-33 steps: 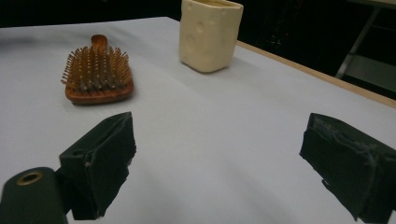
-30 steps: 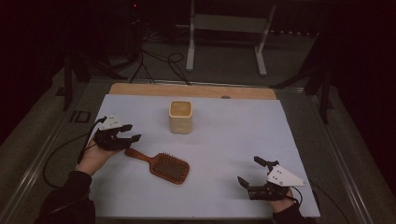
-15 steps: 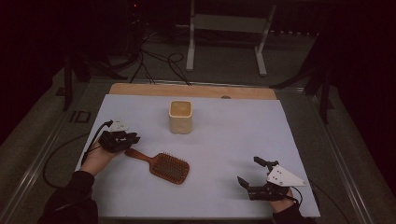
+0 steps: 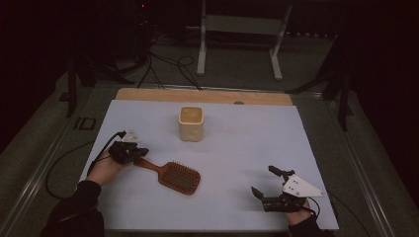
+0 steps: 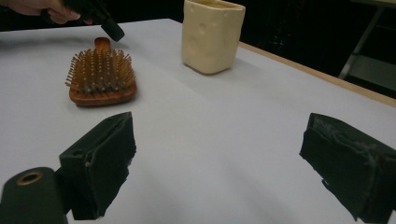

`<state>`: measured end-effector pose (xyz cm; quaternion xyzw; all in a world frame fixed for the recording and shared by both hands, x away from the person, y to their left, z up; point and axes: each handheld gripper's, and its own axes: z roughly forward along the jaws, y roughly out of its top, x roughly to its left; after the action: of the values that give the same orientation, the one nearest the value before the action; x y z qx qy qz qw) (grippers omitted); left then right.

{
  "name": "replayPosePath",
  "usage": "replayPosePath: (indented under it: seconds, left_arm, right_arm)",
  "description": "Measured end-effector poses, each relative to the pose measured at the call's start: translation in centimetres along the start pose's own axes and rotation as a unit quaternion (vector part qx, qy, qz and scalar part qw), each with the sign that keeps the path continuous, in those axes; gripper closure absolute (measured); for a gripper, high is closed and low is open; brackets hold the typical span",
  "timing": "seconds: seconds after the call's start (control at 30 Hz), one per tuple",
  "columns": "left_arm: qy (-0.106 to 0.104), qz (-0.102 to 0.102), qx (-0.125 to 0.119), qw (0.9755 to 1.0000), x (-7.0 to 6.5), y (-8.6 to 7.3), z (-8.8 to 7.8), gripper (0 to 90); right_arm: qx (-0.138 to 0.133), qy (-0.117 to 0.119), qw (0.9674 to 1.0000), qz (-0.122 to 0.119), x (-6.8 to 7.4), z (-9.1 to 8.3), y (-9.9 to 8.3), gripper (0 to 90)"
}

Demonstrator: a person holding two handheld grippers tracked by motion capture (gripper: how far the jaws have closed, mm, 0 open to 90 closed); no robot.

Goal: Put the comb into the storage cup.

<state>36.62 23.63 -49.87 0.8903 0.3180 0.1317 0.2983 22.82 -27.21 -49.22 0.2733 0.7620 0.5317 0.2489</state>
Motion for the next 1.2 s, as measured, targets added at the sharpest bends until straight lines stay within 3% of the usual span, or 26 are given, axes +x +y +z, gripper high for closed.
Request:
replayPosePath:
  seconds: [0.17,0.57,0.7,1.03,1.2]
  left_arm:
    - [0.004,0.011,0.022,0.9997,0.0,-0.1,0.4,90.0]
    - [-0.003,0.015,0.032,0.9994,-0.5,-0.6,0.2,90.0]
    - [-0.008,0.018,0.047,0.9987,-0.7,-1.0,0.2,90.0]
    - [-0.019,0.015,0.041,0.9989,-1.6,-1.9,-0.6,90.0]
    - [-0.024,0.018,0.049,0.9983,-2.2,-2.2,-1.0,90.0]
  right_arm:
    - [0.0,0.0,1.0,0.0,0.0,0.0,0.0,9.3]
    - [-0.002,0.0,1.0,0.003,0.0,-0.1,0.0,9.3]
    - [-0.002,0.0,1.0,0.002,0.0,0.0,0.0,9.3]
    - [-0.002,-0.001,1.0,0.002,0.0,0.0,0.0,9.3]
    - [-0.003,-0.001,1.0,0.003,0.0,0.0,0.1,9.3]
